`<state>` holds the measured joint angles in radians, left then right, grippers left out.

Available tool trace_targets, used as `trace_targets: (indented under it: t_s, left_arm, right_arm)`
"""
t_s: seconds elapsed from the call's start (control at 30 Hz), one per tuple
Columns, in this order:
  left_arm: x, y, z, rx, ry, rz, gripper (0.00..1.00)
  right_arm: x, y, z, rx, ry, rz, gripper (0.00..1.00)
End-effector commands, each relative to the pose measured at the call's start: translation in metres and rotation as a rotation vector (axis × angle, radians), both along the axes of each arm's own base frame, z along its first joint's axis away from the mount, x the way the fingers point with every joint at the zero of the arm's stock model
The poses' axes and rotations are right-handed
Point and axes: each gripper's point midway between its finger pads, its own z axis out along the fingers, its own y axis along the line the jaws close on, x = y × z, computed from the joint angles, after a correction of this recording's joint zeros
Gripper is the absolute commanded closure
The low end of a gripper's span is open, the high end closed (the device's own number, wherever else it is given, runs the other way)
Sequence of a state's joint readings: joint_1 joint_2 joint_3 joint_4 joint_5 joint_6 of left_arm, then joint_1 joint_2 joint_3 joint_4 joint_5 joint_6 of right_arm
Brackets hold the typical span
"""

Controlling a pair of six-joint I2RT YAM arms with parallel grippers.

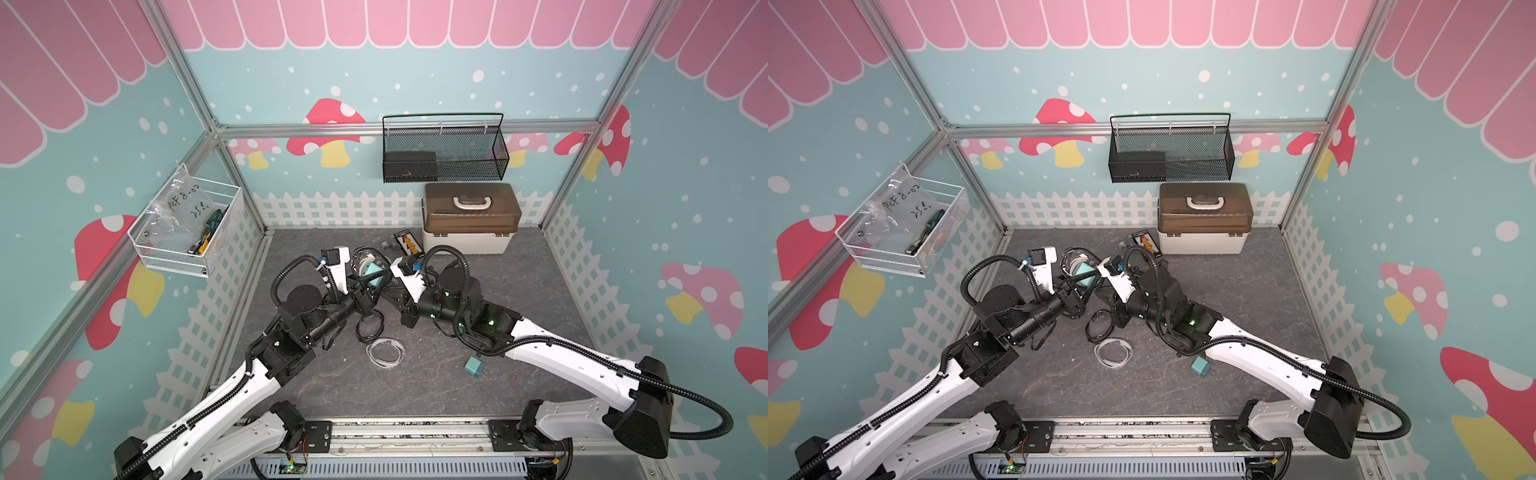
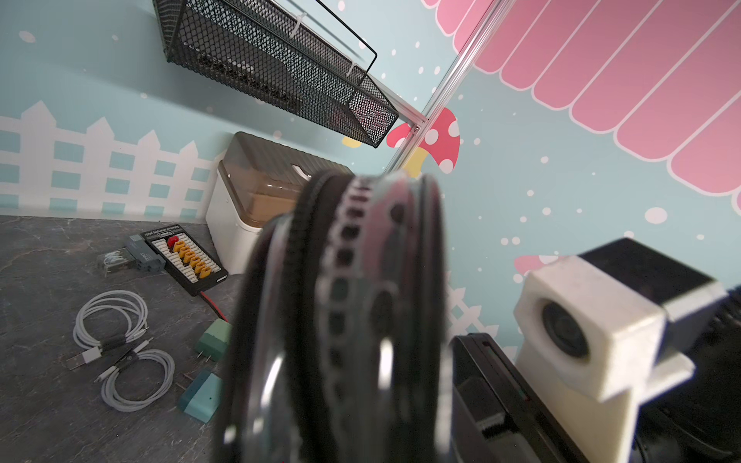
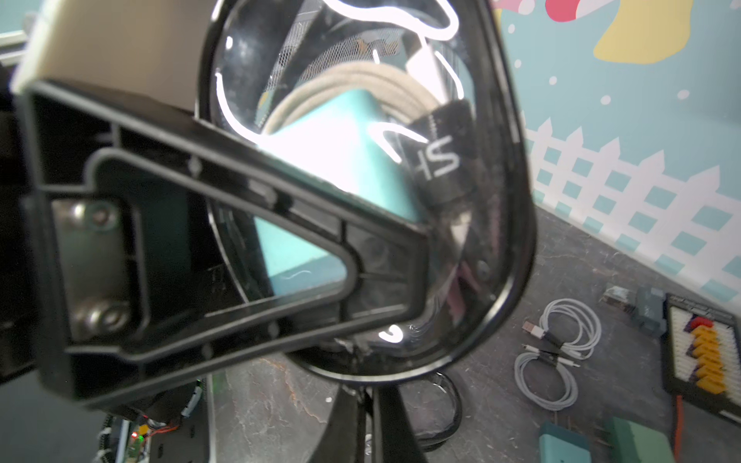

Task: Pack away charging kits
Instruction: Zip the zipper on the storage bag.

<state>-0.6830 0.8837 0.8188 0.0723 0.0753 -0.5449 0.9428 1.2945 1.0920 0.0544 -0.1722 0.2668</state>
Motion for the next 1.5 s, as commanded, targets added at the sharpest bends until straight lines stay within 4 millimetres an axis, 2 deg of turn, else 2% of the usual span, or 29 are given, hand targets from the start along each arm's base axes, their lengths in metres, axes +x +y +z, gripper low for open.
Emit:
trace_targets:
  t_s: [0.0, 0.2, 0.37, 0.53, 0.67, 0.8, 0.97, 1.17, 1.47]
  left_arm:
    - [-0.001, -0.001, 0.005, 0.010, -0.018, -0.001, 1.00]
    - [-0.003, 0.002, 0.005, 0.011, -0.023, 0.005, 1.00]
    - [-0.013, -0.001, 0.006, 0.009, -0.024, -0.044, 1.00]
    - [-0.019, -0.001, 0.002, 0.021, -0.018, -0.069, 1.00]
    - [-0.026, -0.001, 0.000, 0.023, -0.024, -0.093, 1.00]
    - [-0.033, -0.006, -0.007, 0.039, -0.013, -0.144, 1.00]
    - [-0.038, -0.006, -0.022, 0.070, 0.017, -0.164, 1.00]
    - [-0.049, -0.012, -0.029, 0.083, 0.030, -0.238, 1.00]
    - [-0.057, -0.040, -0.055, 0.140, 0.089, -0.376, 1.00]
  right_arm:
    - [0.003, -0.001, 0.023, 0.043, -0.046, -0.024, 1.00]
    - [0.010, -0.013, 0.014, 0.009, -0.057, -0.091, 1.00]
    - [0.028, -0.028, 0.000, -0.048, -0.058, -0.159, 1.00]
    - [0.041, -0.039, 0.003, -0.057, -0.061, -0.198, 1.00]
    - [0.046, -0.040, 0.005, -0.074, -0.073, -0.204, 1.00]
    - [0.049, -0.041, 0.010, -0.090, -0.099, -0.212, 1.00]
    - [0.052, -0.052, 0.023, -0.103, -0.156, -0.244, 1.00]
    - [0.055, -0.060, 0.034, -0.122, -0.208, -0.256, 1.00]
    - [0.052, -0.066, 0.067, -0.110, -0.326, -0.246, 1.00]
